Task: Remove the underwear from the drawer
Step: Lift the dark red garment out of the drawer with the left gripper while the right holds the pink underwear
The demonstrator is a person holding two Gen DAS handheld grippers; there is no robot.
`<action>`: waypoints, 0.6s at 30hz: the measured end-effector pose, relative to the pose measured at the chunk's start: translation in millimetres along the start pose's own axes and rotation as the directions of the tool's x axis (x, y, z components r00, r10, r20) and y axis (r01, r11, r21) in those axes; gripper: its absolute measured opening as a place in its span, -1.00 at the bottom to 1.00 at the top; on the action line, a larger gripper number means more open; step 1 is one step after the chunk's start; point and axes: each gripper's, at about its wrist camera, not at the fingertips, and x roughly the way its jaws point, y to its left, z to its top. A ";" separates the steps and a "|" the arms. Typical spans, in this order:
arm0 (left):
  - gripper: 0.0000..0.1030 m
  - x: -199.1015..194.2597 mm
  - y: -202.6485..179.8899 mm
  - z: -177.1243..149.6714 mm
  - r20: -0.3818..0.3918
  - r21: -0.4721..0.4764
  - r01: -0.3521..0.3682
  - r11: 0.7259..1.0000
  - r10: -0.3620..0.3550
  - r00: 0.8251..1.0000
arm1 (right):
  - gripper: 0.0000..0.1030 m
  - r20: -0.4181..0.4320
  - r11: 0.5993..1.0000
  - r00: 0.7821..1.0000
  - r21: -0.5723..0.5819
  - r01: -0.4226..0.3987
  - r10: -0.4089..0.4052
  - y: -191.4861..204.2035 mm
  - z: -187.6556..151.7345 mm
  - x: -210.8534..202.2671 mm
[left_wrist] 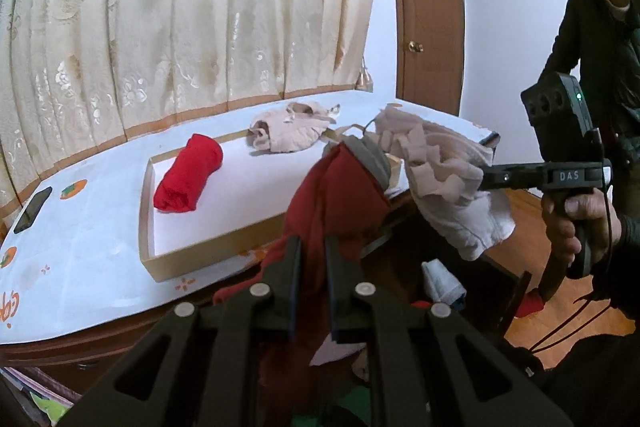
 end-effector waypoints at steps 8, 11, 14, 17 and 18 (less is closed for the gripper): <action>-0.85 0.0 5.7 22.4 0.047 0.000 -0.012 1.000 0.012 0.999 | -0.46 0.026 0.999 1.000 -0.040 0.001 0.000 7.4 25.8 9.6; -0.85 0.3 7.7 28.2 0.061 0.001 -0.017 1.000 0.017 0.998 | -0.46 0.040 0.999 0.999 -0.051 0.004 -0.002 9.5 35.4 11.9; -0.85 2.9 10.9 31.3 0.067 -0.003 -0.025 1.000 0.025 0.997 | -0.46 0.050 0.998 0.999 -0.059 0.006 -0.003 11.2 42.4 13.3; -0.85 8.6 15.6 35.0 0.065 -0.010 -0.030 0.999 0.031 0.997 | -0.46 0.057 0.998 0.998 -0.067 0.009 -0.005 11.7 49.5 16.1; -0.86 10.2 16.6 36.8 0.066 -0.008 -0.032 0.999 0.032 0.997 | -0.46 0.058 0.997 0.998 -0.070 0.012 -0.008 12.4 51.2 16.7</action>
